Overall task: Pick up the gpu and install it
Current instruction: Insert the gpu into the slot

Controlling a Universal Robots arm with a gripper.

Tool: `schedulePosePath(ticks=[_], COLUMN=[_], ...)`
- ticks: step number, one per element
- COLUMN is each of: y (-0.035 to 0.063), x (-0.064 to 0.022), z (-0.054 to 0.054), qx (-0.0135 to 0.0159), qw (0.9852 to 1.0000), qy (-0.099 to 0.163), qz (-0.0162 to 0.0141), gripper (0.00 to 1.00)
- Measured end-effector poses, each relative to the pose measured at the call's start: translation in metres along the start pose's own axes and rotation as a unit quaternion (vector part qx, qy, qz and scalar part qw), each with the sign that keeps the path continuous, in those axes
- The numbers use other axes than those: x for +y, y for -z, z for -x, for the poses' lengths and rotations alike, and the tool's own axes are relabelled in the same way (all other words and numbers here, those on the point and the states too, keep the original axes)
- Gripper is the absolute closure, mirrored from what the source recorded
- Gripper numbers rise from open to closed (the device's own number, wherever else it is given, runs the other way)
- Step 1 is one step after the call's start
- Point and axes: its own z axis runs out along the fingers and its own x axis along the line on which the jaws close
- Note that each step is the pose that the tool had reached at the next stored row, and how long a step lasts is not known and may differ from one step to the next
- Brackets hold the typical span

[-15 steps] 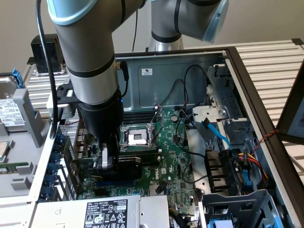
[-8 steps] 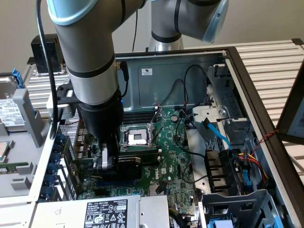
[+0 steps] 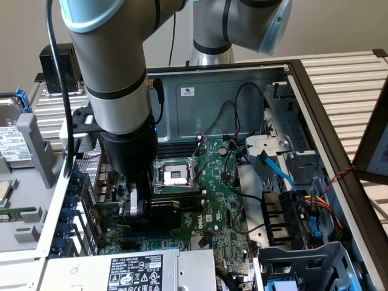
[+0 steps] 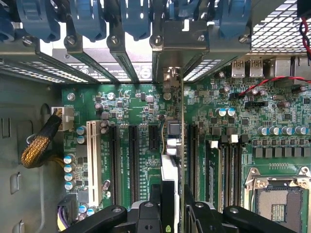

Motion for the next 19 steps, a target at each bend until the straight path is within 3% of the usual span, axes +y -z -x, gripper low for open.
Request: schedulePosePath(ticks=[19], y=[-0.0005], x=[-0.0003], z=[0.0], qx=[0.0], qw=[1.0], qy=[0.0], qz=[0.0002], gripper=[0.73])
